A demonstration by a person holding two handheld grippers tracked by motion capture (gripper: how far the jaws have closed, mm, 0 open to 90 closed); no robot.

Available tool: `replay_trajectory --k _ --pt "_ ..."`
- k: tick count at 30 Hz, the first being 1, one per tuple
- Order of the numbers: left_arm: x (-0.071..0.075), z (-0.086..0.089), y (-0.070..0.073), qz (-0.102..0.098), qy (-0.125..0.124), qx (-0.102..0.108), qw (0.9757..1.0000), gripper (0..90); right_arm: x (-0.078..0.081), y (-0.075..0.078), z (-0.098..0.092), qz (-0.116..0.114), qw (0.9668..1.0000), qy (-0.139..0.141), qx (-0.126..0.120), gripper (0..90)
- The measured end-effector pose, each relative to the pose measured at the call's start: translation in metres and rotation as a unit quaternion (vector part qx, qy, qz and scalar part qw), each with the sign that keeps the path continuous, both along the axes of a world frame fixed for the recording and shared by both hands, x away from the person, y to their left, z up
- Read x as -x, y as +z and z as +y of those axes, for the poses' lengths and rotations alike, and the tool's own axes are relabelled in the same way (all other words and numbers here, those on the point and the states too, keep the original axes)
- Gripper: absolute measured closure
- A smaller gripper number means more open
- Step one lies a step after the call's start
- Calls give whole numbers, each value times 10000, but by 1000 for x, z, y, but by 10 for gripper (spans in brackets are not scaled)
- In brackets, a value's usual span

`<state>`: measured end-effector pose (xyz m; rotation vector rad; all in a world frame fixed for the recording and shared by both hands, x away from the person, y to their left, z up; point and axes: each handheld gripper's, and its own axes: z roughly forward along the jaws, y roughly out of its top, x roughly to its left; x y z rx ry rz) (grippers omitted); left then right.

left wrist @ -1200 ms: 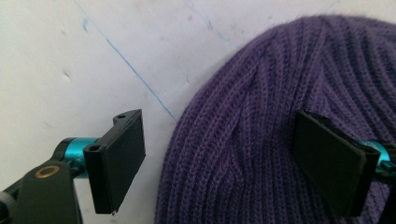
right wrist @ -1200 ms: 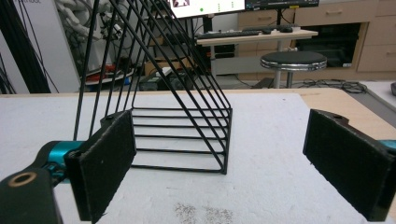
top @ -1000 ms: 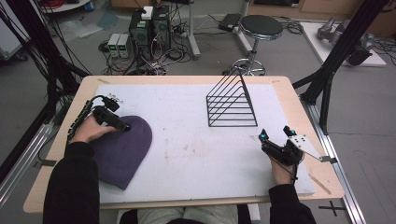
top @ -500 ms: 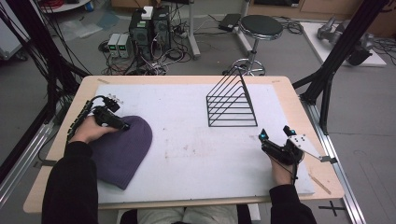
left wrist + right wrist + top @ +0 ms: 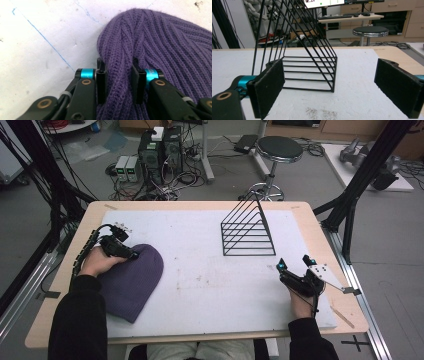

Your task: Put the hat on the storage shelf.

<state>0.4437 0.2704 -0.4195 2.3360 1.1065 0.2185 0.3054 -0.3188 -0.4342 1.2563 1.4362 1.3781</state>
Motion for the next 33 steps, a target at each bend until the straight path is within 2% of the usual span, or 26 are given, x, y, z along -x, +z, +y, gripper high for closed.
replay_trajectory --k 3,8,13,15,18,19,21,22,23,24,29,30,31,32,33 --pt "1 -1 1 -33 4 -62 10000 743 0 0 0 1 10000 17 17 85" --pt "4 2 0 -74 206 72 9997 742 0 0 1 30 10000 39 -41 85" --pt "7 -4 3 -172 248 -125 9995 743 0 0 1 29 10000 59 -70 85" --pt "8 -5 4 -187 250 -138 9994 743 0 0 1 15 10000 58 -72 85" --pt "11 -4 9 -268 244 -86 9993 744 0 0 0 28 10000 53 -58 85" --pt "14 -1 11 -357 269 42 9990 744 0 0 0 19 10000 51 -43 85" --pt "16 1 12 -423 299 84 9986 744 0 0 1 45 9999 51 -77 85" --pt "19 2 13 -489 321 127 9982 744 0 0 1 45 9999 51 -77 85" --pt "23 4 16 -656 349 180 9971 745 0 0 1 31 10000 44 -58 85" --pt "23 4 16 -656 349 180 9971 745 0 0 1 48 10000 43 -75 85" --pt "35 4 25 -1100 382 186 9930 745 0 0 1 24 10000 45 -58 85" --pt "37 4 27 -1189 391 233 9919 745 0 0 1 24 10000 45 -58 85" --pt "42 5 32 -1352 449 414 9889 746 0 0 2 29 10000 45 -46 85" --pt "44 6 35 -1419 486 473 9876 746 0 -1 2 16 10000 56 -22 85" --pt "44 6 35 -1419 486 473 9876 746 0 -1 2 16 10000 56 -22 85"
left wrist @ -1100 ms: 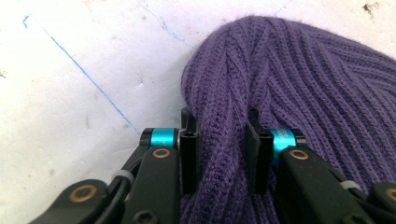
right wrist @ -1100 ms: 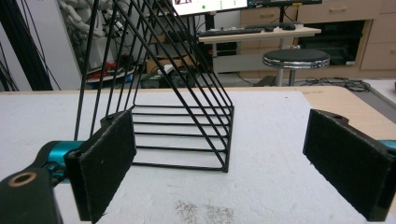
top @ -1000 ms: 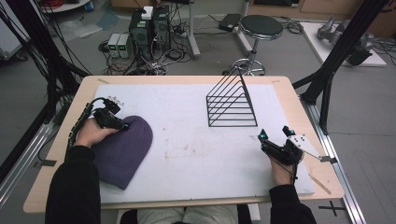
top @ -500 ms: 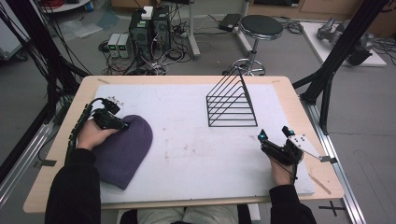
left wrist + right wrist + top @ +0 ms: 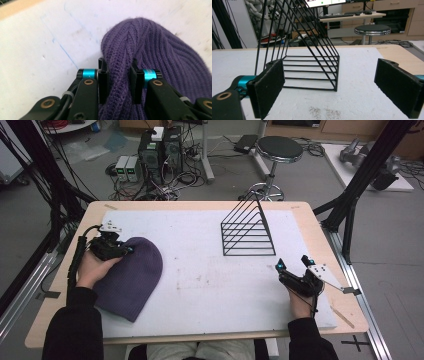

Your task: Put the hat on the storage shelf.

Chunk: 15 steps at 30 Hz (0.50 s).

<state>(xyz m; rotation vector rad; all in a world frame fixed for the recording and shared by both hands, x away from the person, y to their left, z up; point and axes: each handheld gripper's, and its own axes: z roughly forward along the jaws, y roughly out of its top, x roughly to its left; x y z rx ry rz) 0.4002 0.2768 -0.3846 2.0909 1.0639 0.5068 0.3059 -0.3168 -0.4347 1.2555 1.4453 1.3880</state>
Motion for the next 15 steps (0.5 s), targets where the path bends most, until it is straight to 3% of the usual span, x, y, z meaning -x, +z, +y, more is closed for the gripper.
replay_trajectory --k 2,3,6,8,9,10,11,12,15 --pt "6 2 7 -322 126 120 9993 746 0 0 1 11 10000 2 -11 85" --pt "6 2 7 -322 126 120 9993 746 0 0 1 11 10000 2 -11 85" --pt "15 3 16 -747 327 332 9961 746 0 0 1 22 10000 0 -21 85" --pt "20 1 19 -1096 441 745 9902 746 -1 0 1 29 10000 0 -24 85" --pt "23 -1 22 -1271 503 838 9871 746 -1 0 2 24 10000 2 -23 85" --pt "26 -3 24 -1441 545 879 9841 746 -1 0 2 30 10000 14 -32 85" --pt "32 -11 30 -1759 585 925 9783 746 -1 0 2 32 10000 9 -27 85" --pt "32 -11 30 -1759 585 925 9783 746 -1 0 2 32 10000 9 -27 85" --pt "39 -21 41 -2237 670 1101 9661 746 -1 -1 3 14 10000 31 -9 86"
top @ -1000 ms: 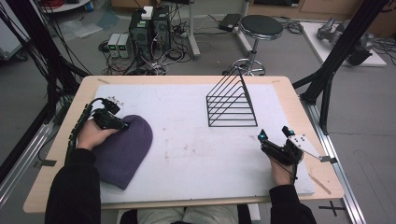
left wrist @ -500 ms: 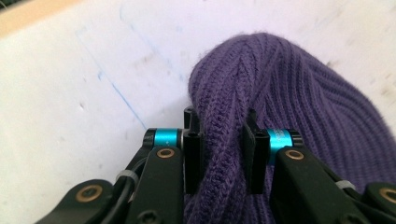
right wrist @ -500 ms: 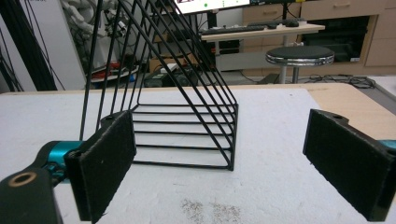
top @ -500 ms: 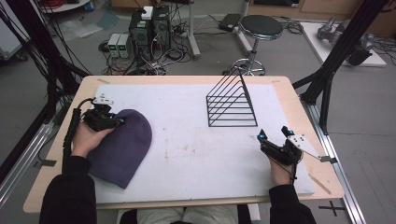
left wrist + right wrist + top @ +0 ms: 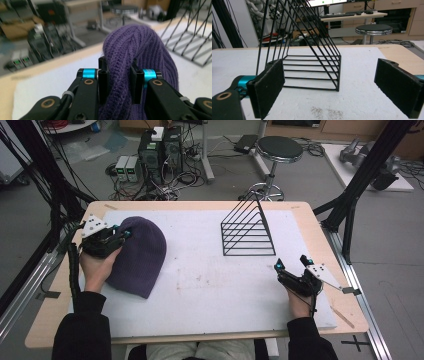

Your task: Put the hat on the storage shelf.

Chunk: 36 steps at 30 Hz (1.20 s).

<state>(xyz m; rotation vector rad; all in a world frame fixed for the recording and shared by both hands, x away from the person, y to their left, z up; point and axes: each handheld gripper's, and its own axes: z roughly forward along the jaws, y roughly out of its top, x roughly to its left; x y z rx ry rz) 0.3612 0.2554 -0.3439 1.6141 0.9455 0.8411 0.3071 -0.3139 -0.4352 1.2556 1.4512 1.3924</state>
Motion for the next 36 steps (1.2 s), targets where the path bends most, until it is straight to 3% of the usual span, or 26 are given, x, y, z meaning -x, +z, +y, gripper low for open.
replay_trajectory --k 2,5,8,11,13,17,21,24,33,36 --pt "3 -5 6 -230 27 159 9996 746 0 0 0 20 10000 10 -4 85" --pt "11 -17 21 -785 156 382 9961 746 0 0 0 -1 10000 11 -6 85" --pt "17 -27 32 -1278 349 666 9889 745 0 0 0 -10 10000 13 -11 85" --pt "21 -37 40 -1648 457 959 9806 745 0 0 0 -11 10000 15 -10 85" --pt "23 -44 46 -1816 517 1049 9764 745 1 0 0 -2 10000 9 -32 85" --pt "24 -56 56 -1960 442 1110 9733 744 1 1 0 -13 10000 23 -26 85" --pt "26 -64 61 -2004 383 1149 9722 744 4 2 2 -90 10000 42 -10 85" --pt "31 -69 67 -2106 328 1245 9691 744 6 4 5 -166 9998 107 20 85" --pt "43 -81 89 -2392 219 1176 9636 744 9 23 23 -512 9976 432 -166 85" --pt "45 -85 95 -2434 170 1159 9628 744 6 37 40 -676 9945 747 -275 85"
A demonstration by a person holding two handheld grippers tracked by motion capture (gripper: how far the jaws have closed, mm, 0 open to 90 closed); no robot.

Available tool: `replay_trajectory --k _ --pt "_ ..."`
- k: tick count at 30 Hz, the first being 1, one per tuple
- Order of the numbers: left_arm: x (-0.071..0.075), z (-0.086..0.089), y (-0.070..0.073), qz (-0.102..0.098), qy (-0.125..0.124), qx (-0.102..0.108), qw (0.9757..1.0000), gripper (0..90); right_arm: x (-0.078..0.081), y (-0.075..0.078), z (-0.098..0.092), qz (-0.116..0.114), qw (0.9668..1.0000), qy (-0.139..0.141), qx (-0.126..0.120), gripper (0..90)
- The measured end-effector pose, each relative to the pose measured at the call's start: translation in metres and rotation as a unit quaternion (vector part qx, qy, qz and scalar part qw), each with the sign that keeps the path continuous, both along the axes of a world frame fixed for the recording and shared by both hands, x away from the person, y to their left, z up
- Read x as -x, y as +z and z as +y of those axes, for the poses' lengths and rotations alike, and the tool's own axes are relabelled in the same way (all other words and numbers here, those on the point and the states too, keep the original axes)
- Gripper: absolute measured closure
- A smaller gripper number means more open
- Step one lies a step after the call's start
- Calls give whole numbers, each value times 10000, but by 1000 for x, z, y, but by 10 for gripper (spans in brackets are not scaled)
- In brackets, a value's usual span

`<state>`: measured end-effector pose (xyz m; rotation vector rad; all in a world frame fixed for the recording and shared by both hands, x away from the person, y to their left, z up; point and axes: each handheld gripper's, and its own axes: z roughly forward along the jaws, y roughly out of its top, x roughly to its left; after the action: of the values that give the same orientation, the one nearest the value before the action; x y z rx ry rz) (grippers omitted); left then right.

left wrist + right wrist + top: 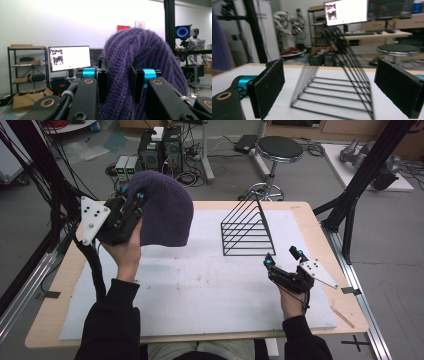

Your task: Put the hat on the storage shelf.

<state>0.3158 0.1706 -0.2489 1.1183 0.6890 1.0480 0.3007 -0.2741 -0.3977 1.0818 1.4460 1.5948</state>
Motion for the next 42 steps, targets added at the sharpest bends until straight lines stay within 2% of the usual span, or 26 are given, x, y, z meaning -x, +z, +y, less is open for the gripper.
replay_trajectory --k 4,5,6,9,14,15,16,17,20,23,25,28,30,33,34,35,38,42 --pt "1 -4 6 -39 -50 10 10000 744 -7 13 19 -118 9992 375 -58 85" --pt "1 -5 7 -47 -80 47 9999 744 -7 13 19 -118 9992 375 -58 85" --pt "0 -7 7 -34 -130 59 9999 744 -12 19 30 -113 9979 642 -31 85" --pt "-2 -13 8 13 -158 -55 9999 744 -19 27 47 -171 9955 926 59 85" --pt "-3 -20 10 18 -228 -98 9997 744 -30 43 73 -321 9917 1232 156 85" --pt "-3 -21 10 12 -249 -118 9996 744 -30 43 73 -321 9917 1232 156 85" --pt "-3 -23 10 12 -258 -138 9996 744 -35 49 81 -346 9899 1368 148 85" --pt "-3 -24 11 15 -274 -168 9995 744 -35 49 81 -346 9899 1368 148 85" --pt "-4 -27 13 0 -318 -190 9993 744 -42 60 95 -329 9863 1604 186 85" --pt "-4 -30 15 -22 -352 -170 9992 744 -50 68 106 -260 9798 1973 181 85" --pt "-5 -32 16 -44 -378 -147 9992 744 -52 72 115 -194 9773 2107 121 85" --pt "-6 -35 17 -35 -406 -187 9990 744 -57 75 125 -229 9740 2243 241 85" --pt "-6 -38 17 -40 -424 -204 9989 744 -59 76 133 -161 9711 2369 238 84" --pt "-6 -41 17 -34 -454 -207 9987 744 -60 76 138 -146 9693 2442 242 84" --pt "-6 -42 17 -26 -466 -228 9986 744 -61 75 143 -88 9660 2573 233 85" --pt "-6 -42 16 -33 -470 -214 9987 744 -61 74 144 -22 9650 2610 271 85" --pt "-7 -43 17 -49 -510 -171 9985 744 -60 73 146 47 9639 2636 380 85" --pt "-7 -43 18 -68 -538 -62 9985 744 -62 72 146 179 9635 2652 315 86"
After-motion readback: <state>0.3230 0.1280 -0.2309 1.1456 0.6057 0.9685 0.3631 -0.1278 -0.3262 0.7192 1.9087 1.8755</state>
